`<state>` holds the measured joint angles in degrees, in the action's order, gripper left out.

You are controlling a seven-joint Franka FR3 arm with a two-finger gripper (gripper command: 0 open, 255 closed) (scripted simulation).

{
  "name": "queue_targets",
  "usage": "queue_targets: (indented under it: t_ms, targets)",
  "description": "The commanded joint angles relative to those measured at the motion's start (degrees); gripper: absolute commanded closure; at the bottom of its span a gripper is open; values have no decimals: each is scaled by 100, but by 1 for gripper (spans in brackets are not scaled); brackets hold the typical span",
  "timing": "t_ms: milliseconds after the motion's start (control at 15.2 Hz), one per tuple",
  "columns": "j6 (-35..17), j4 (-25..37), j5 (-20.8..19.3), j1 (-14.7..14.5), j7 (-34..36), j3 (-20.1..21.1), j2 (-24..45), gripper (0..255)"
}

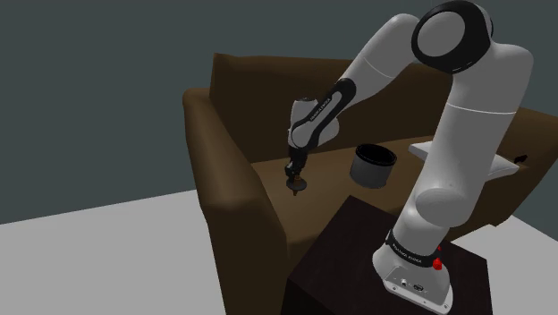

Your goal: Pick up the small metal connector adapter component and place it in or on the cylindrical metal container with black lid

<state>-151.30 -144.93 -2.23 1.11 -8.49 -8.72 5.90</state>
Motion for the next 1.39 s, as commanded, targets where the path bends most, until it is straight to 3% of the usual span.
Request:
queue_targets:
  t_ms: [0, 1320]
  targets:
    - [82, 2, -18, -2, 11, -5, -79, 255]
    - [1770, 369, -219, -6, 122, 4, -1409, 255]
